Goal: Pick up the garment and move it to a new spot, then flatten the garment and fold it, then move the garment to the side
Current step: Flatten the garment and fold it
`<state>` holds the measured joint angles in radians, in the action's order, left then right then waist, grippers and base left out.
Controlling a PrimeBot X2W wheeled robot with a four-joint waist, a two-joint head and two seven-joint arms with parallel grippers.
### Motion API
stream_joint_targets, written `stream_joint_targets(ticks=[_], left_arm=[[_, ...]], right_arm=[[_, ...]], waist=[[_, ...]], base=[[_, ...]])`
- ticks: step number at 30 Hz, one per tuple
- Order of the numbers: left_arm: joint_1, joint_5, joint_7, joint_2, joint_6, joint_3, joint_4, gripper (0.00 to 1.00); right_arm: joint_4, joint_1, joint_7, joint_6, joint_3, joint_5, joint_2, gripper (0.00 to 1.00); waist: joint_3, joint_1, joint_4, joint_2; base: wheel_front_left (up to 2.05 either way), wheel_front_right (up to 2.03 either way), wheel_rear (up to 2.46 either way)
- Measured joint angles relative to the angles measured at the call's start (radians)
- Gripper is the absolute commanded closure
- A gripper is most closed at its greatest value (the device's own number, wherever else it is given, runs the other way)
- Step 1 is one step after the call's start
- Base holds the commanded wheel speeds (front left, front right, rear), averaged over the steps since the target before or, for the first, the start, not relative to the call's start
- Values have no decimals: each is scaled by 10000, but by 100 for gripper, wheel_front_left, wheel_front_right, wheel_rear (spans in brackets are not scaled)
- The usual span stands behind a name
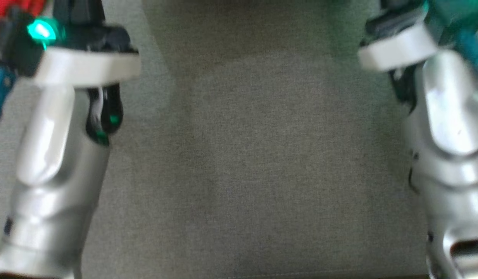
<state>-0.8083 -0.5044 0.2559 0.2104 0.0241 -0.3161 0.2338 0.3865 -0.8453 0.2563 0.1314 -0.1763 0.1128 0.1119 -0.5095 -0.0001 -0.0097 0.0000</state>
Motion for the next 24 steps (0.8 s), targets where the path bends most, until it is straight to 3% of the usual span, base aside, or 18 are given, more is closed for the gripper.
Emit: stream_joint_targets(ticks=[11,19,24], left_arm=[[3920,146,10,-21,-15,418,-2871,100],[7414,280,6,-2,591,443,-5254,100],[8511,288,-383,79,788,245,-5885,100]], right_arm=[[-2334,4067,0,0,-10,-347,155,100],[-4295,7944,-15,0,769,-255,-142,100],[-5047,9066,-384,0,871,-150,-207,100]], waist=[[1765,-2,308,1],[3386,-4,422,1],[3597,-3,256,1]], base=[[0,0,0],[0,0,0],[0,0,0]])
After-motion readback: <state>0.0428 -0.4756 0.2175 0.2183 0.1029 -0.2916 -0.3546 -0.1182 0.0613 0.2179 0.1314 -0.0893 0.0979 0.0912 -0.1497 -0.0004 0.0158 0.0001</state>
